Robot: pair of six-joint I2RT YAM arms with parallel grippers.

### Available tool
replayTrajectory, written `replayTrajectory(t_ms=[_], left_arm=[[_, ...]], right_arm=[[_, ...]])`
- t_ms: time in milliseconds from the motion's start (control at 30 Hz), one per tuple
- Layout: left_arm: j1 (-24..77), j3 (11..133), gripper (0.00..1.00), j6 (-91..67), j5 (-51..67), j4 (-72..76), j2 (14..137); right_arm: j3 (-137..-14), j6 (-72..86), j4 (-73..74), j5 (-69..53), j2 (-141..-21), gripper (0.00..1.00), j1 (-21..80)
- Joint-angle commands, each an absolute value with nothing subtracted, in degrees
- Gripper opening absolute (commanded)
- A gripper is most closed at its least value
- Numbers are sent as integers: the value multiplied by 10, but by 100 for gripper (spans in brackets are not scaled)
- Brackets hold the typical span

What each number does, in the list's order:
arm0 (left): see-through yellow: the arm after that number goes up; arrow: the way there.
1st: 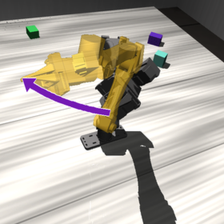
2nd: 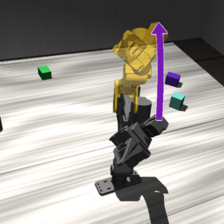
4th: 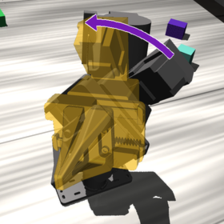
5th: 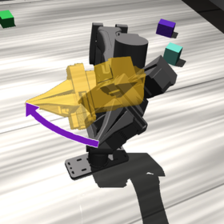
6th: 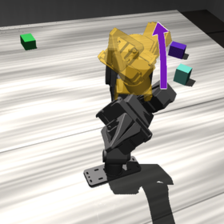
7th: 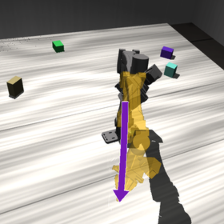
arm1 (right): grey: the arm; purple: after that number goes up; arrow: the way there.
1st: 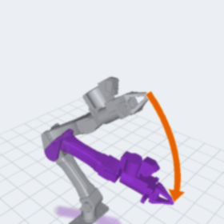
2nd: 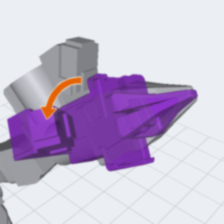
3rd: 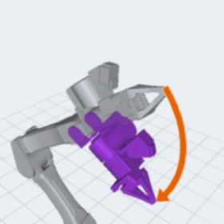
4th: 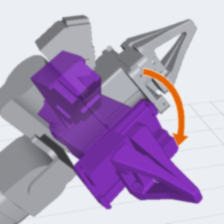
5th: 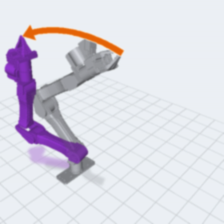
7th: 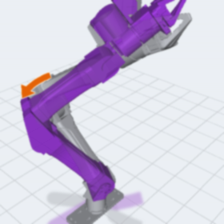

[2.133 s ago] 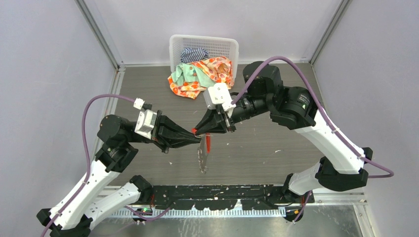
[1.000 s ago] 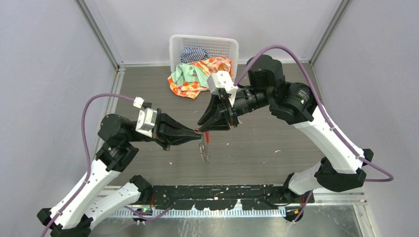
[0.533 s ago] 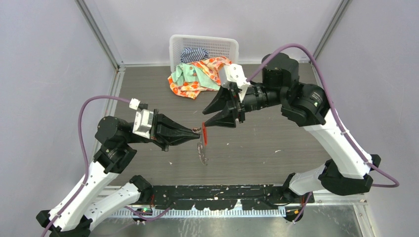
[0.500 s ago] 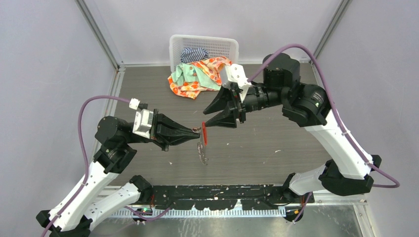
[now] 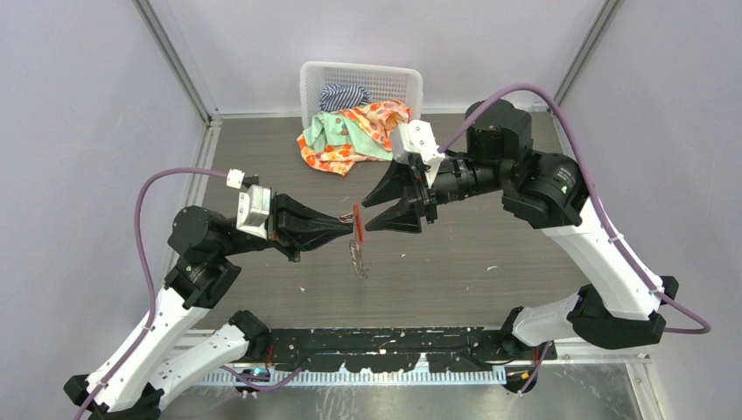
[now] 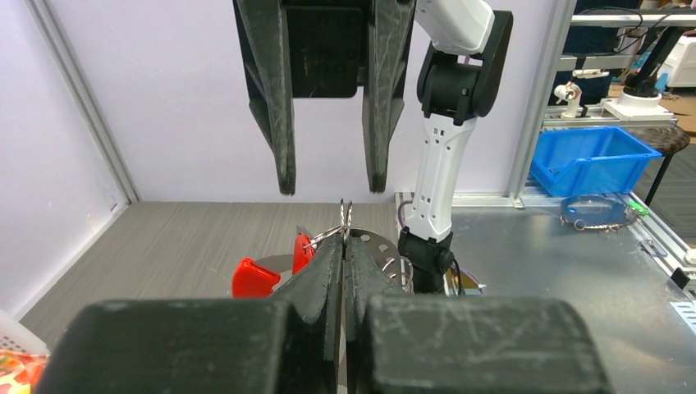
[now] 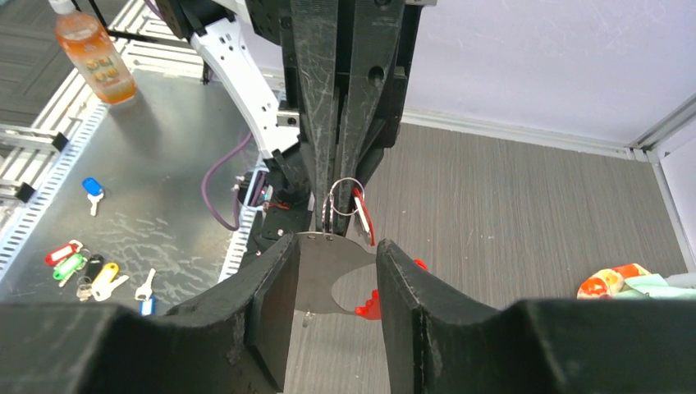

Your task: Put the keys on the keyring

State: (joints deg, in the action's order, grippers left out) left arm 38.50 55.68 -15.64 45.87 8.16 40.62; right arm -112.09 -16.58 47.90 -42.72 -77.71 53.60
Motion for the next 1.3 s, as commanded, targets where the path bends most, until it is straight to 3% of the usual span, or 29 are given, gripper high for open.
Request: replayTrajectory(t_ms=[0,433,700,900,1033,1267], left_arm=[[382,557,0,-154,443,93,405],[382,557,0,-156,435,82,406],[381,560,0,-159,428,79,407],[381,561,0,-159,424,78,407],[381,564,0,-164,414,76,411],[380,566,0,-168,420,73,413]], right_arm=[[-1090,-169,406,-394,-760,44,547],[-1078,-198,396,-348,-753,38,569],[-1086,-203,418,-350,-758,25,569],[-1095,-207,437,-355,-762,23,569],[-1106,-212,455,-353,-767,10,569],[-1105,-207,457,-346,-772,1,569]])
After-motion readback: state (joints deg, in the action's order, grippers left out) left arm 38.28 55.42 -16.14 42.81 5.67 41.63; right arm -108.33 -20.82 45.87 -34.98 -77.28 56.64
